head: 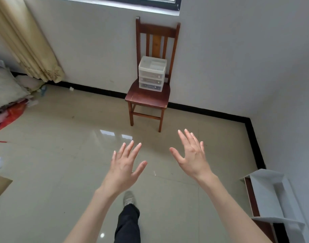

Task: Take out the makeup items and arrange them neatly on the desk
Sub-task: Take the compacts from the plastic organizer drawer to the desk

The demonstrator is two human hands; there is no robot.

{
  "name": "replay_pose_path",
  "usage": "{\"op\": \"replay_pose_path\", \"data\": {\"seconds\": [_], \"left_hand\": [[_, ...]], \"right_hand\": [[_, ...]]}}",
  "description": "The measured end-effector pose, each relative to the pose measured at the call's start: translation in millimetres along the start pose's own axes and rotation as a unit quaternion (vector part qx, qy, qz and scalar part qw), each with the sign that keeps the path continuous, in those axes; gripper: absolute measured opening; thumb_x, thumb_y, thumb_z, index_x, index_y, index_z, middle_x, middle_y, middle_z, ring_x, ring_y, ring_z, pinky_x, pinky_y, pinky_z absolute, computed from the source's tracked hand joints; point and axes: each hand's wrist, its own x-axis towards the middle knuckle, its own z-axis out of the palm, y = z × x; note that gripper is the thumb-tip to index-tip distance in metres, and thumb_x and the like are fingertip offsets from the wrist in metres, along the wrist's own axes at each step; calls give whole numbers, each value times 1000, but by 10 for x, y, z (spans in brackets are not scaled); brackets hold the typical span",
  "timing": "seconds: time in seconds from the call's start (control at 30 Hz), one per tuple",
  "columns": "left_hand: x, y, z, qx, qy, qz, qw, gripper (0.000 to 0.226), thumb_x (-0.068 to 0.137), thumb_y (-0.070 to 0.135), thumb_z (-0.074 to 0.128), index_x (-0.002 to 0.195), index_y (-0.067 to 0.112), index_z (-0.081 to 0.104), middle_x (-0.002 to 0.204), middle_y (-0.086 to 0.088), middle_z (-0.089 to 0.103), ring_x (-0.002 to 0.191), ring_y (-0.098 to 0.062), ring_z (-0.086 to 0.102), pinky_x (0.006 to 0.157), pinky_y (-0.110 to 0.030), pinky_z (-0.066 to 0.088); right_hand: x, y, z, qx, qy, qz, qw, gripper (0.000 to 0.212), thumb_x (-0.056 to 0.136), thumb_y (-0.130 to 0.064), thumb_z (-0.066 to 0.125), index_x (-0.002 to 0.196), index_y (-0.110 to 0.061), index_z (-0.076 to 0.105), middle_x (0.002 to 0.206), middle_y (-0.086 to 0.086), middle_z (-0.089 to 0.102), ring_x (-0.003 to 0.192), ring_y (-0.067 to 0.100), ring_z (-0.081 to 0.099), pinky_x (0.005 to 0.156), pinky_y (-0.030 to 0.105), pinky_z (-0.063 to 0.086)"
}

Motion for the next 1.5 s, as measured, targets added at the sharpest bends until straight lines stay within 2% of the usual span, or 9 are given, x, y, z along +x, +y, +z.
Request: {"op": "replay_pose_path", "data": {"seconds": [0.47,0.63,0.77,1.0,1.07,1.17,1.27,1.37,1.5], "left_hand": [[3117,-908,-916,-8,9,38,999,62,93,48,37,147,29,14,156,3,8,144,-14,-4,115,-40,-1],[3859,-1127,-785,-4,-57,25,998,61,94,49,35,148,31,11,157,3,3,143,-14,-7,115,-38,-2],[4586,-1230,-684,-20,-71,5,997,60,94,50,33,147,32,10,157,5,3,143,-13,-8,116,-38,-2],[6048,-1059,-523,-77,-126,-49,988,59,95,49,34,147,32,13,157,5,5,143,-12,-4,117,-38,2],[6497,-989,-482,-145,-126,-78,978,58,94,46,39,146,31,18,156,4,11,143,-11,1,117,-37,8],[7075,-983,-338,-263,-117,-125,949,55,94,44,43,144,30,25,153,8,21,140,-4,15,111,-24,15],[7510,-1148,-57,-299,-116,-170,932,54,93,44,45,143,29,29,149,10,31,134,-3,27,101,-17,20],[7867,-1441,327,-326,-130,-222,910,53,93,39,47,142,24,32,147,4,36,134,-8,32,104,-20,25],[8301,-1837,849,-440,-135,-322,827,52,93,43,46,140,24,36,144,3,41,128,-10,40,109,-36,33]], "right_hand": [[3050,-600,208,31,6,26,999,65,93,-47,44,148,-28,15,157,-2,10,145,13,1,116,39,-4],[3821,-444,306,28,-13,51,998,65,94,-46,44,149,-27,15,157,-2,10,145,14,1,116,40,-3],[4584,-214,366,18,-38,53,998,65,94,-46,43,149,-27,14,158,-1,10,145,14,1,116,40,-3],[6195,179,424,25,-81,29,996,64,95,-44,43,149,-25,14,158,1,9,145,16,1,115,39,-4],[6594,320,444,19,-98,23,995,64,95,-44,43,149,-25,16,158,1,10,145,16,2,115,39,-3],[7139,569,528,-16,-127,11,992,63,95,-43,42,149,-23,16,157,3,11,145,17,2,116,41,-3],[7671,844,741,-115,-154,-31,981,62,96,-43,39,149,-21,14,157,5,10,145,20,1,116,44,-2],[8172,1029,1042,-200,-172,-73,962,62,97,-42,39,149,-20,13,157,7,9,145,23,1,116,46,-1],[8723,1210,1575,-262,-166,-114,944,68,95,-44,42,149,-19,9,158,9,6,145,26,1,115,48,-2]]}}
